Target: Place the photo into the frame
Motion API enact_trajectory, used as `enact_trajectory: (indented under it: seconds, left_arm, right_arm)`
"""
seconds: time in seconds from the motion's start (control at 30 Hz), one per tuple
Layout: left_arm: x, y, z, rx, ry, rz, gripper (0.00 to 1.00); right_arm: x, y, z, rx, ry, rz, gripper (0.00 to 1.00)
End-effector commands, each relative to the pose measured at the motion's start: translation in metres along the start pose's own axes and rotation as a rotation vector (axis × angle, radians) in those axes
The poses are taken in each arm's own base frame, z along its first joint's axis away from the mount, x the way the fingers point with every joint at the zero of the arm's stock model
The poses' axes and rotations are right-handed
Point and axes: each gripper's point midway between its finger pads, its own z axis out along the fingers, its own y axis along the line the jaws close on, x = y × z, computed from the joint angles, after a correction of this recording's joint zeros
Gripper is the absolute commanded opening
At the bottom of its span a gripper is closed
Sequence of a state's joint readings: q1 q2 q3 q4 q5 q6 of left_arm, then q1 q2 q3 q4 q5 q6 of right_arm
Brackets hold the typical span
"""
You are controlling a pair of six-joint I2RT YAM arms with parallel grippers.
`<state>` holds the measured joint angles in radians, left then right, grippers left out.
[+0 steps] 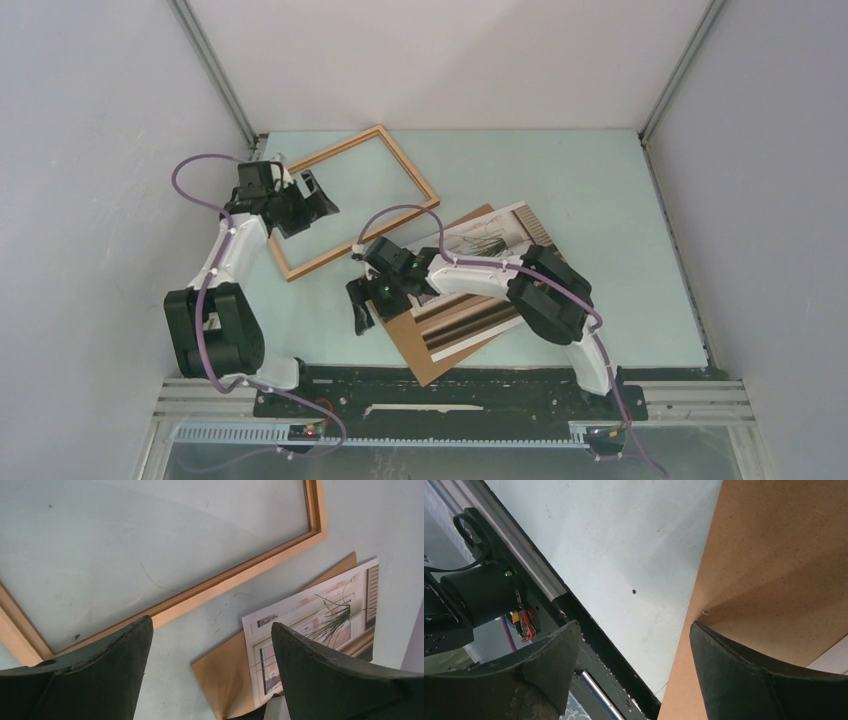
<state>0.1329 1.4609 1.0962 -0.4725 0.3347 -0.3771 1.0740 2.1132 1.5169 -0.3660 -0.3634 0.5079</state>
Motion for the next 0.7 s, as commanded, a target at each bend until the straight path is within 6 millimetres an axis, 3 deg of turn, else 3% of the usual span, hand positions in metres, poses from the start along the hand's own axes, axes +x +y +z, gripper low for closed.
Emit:
enact_trajectory:
  seconds: [0.0,0.3,0.4,0.47,0.53,0.67]
  left_arm:
    - [-0.010,-0.020,-0.002,0.083,-0.028,0.022,0.95]
    - [-0.004,-0.024,0.001,0.096,-0.007,0.040,0.95]
    - [-0.001,-0.024,0.001,0.079,0.001,0.061,0.95]
    - [-0.002,-0.024,0.000,0.073,-0.003,0.070,0.95]
    - [-0.004,-0.024,-0.003,0.070,-0.012,0.082,0.95]
    - [-0.008,-0.025,-0.014,0.054,-0.044,0.115,0.95]
  right_arm:
    - [0.020,-0.037,-0.006,0.164,-0.008,0.035,0.88]
    - [0.036,-0.134,-0.061,0.366,-0.071,0.154,0.89]
    - [0.036,-0.154,-0.081,0.404,-0.094,0.172,0.88]
    - [0.033,-0.147,-0.087,0.398,-0.107,0.140,0.89]
    - [0.028,-0.126,-0.086,0.370,-0.115,0.090,0.88]
    - [0.033,-0.060,-0.067,0.297,-0.084,0.001,0.89]
